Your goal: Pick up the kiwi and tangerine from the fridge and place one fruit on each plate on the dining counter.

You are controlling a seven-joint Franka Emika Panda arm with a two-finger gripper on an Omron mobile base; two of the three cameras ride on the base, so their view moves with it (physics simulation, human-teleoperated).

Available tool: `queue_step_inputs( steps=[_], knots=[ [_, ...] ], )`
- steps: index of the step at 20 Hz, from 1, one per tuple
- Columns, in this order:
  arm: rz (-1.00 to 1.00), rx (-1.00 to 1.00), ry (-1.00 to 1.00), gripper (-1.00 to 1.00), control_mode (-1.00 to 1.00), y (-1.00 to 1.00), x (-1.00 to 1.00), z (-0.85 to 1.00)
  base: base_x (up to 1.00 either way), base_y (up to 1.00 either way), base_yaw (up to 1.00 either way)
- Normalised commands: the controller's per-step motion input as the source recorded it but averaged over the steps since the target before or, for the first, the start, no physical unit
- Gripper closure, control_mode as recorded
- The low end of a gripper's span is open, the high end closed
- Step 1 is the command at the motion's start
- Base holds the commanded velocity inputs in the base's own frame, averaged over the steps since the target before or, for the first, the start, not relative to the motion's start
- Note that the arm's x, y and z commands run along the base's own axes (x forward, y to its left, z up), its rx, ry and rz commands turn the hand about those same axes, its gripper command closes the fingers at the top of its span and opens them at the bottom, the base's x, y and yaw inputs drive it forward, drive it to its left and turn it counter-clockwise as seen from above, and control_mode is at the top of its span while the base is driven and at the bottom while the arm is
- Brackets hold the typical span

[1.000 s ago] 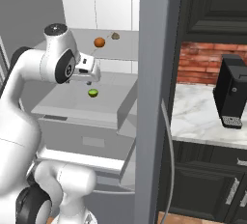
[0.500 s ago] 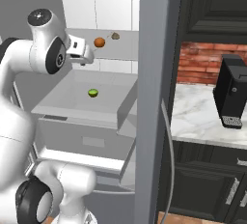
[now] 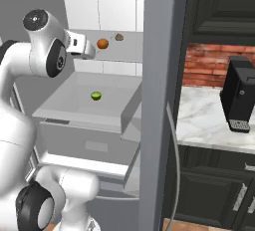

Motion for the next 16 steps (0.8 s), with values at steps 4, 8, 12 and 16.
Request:
queue_step_inputs(
  steps=[4, 8, 12, 16],
  knots=[
    [0.0, 0.0, -0.15, -1.0, -1.0, 0.06, 0.42, 0.09, 0.0, 0.0, 0.0],
    [0.0, 0.0, -0.14, -1.0, -1.0, 0.16, 0.44, 0.07, 0.0, 0.0, 0.0],
    [0.0, 0.01, -0.1, -1.0, -1.0, 0.07, 0.42, 0.19, 0.0, 0.0, 0.0],
    [0.0, 0.02, -0.08, -1.0, -1.0, 0.0, 0.55, 0.3, 0.0, 0.0, 0.0]
  ],
)
